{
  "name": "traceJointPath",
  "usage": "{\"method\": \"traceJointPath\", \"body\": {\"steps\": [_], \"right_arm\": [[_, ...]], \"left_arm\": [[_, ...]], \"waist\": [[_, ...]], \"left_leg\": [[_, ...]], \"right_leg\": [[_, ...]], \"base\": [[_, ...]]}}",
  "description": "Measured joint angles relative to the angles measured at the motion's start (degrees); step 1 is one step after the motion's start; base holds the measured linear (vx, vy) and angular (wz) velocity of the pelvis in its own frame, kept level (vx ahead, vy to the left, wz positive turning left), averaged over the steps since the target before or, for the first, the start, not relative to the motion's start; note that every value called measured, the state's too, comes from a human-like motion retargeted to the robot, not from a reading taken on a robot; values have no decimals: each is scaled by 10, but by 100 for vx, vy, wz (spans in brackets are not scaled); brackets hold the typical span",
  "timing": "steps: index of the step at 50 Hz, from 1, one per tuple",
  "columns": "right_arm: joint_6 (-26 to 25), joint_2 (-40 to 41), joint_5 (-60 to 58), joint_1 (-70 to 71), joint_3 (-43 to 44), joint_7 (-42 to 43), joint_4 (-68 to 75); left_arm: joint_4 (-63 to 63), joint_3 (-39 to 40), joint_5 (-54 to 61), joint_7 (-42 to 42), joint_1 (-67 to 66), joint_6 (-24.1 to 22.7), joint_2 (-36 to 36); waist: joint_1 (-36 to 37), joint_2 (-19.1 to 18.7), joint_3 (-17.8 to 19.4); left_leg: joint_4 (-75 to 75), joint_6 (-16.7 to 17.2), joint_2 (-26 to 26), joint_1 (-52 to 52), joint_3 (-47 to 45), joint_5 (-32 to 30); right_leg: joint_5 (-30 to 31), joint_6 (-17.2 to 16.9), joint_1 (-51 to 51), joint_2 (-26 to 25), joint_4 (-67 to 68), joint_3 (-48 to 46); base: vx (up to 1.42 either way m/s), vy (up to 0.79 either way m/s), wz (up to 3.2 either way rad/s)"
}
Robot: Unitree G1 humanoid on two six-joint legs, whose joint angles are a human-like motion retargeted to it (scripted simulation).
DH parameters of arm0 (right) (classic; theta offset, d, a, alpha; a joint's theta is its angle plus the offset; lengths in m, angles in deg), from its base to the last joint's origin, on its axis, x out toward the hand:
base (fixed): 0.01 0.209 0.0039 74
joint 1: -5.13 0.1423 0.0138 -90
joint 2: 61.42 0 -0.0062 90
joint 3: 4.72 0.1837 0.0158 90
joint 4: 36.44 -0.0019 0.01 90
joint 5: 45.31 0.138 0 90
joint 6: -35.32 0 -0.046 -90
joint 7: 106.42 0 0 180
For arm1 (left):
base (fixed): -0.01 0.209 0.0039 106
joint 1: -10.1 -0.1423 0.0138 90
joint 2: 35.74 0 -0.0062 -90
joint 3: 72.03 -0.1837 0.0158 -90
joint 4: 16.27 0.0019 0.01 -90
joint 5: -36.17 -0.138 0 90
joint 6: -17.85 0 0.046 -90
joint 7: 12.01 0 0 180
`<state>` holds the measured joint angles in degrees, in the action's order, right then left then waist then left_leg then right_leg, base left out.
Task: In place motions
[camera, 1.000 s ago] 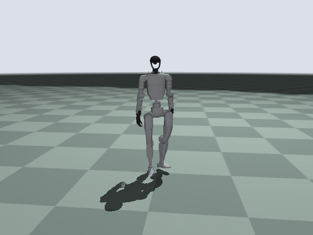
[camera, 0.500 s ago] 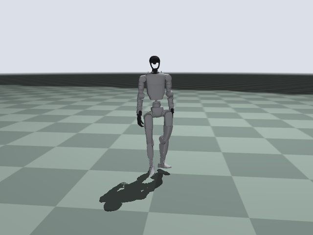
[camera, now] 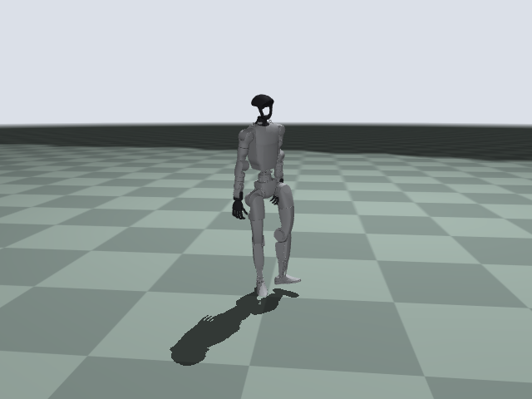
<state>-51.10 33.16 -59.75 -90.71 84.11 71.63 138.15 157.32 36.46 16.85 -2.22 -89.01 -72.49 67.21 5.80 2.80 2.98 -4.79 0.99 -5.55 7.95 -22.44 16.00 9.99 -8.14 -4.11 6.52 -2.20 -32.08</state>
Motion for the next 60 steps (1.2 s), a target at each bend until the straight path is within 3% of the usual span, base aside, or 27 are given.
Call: {"method": "traceJointPath", "body": {"steps": [5,8,10,16,19,22,25,28,33,39,46,51,55,57,60], "right_arm": [[-3,-6,-1,-2,15,2,-3],[-3,-7,-3,-6,21,7,-11],[-1,-6,0,-9,20,9,-16],[0,0,5,-5,18,11,-23],[1,1,2,-3,21,13,-29],[2,-1,3,-1,24,12,-40],[3,-5,7,3,15,9,-47],[-2,-2,13,13,11,14,-44],[5,6,26,7,3,14,-49],[3,13,6,-6,-8,27,-28],[5,21,6,-14,-11,38,-9],[7,20,14,-9,-10,40,-5],[6,21,13,-4,-18,39,-21],[6,25,13,5,-26,38,-32],[7,29,13,21,-39,32,-54]], "left_arm": [[8,5,10,-12,-6,-2,2],[19,9,22,-24,-8,-5,3],[25,14,30,-35,-10,-8,3],[26,27,39,-58,-10,-17,8],[26,24,40,-63,-10,-21,15],[25,10,39,-73,-5,-25,22],[17,-4,23,-78,1,-25,25],[-2,-12,-3,-75,2,-28,24],[-21,-25,-23,-74,1,-27,12],[-28,-10,-6,-88,2,-26,4],[-22,2,13,-81,13,-24,1],[-10,-6,12,-58,27,-20,0],[-10,-14,3,-48,28,-20,-4],[-7,-13,1,-53,28,-23,-10],[3,-10,1,-65,28,-24,-19]], "waist": [[1,-4,-3],[-12,-4,-12],[-21,-2,-20],[-18,8,-35],[-3,11,-39],[41,7,-27],[66,-12,-17],[38,-25,-23],[39,-28,-29],[6,-19,-48],[18,-23,-52],[27,-48,-47],[23,-80,-44],[9,-84,-38],[-31,-64,-11]], "left_leg": [[10,82,59,-25,-209,-12],[11,105,88,-57,-343,-60],[8,100,99,-74,-378,-94],[-10,58,121,-91,-322,-159],[19,33,121,-108,-381,-192],[46,18,133,-108,-452,-264],[55,60,150,-110,-453,-265],[59,104,146,-114,-406,-237],[66,108,127,-109,-391,-196],[55,114,107,-95,-313,-144],[49,109,98,-79,-270,-103],[42,103,111,-71,-243,-81],[37,99,139,-66,-212,-69],[36,95,139,-64,-192,-66],[36,80,94,-79,-157,-55]], "right_leg": [[-6,-1,1,9,-4,-73],[-11,4,-1,17,-5,-110],[-15,9,-2,22,-4,-130],[-23,26,-5,36,4,-164],[-27,30,-5,45,9,-165],[-28,36,-5,51,15,-125],[-34,41,-10,38,22,-109],[-47,43,-13,34,31,-149],[-64,48,-17,40,36,-167],[-77,29,-39,62,34,-238],[-59,35,-55,85,57,-271],[-37,89,-56,103,106,-258],[-63,197,-36,98,171,-197],[-85,225,5,99,238,-108],[-108,231,59,100,341,52]], "base": [[-17,9,172],[-8,10,182],[-3,8,158],[0,10,98],[7,16,31],[8,20,-68],[6,26,-44],[5,28,74],[11,27,37],[16,30,96],[12,28,56],[9,26,73],[10,20,88],[9,13,122],[10,20,142]]}}
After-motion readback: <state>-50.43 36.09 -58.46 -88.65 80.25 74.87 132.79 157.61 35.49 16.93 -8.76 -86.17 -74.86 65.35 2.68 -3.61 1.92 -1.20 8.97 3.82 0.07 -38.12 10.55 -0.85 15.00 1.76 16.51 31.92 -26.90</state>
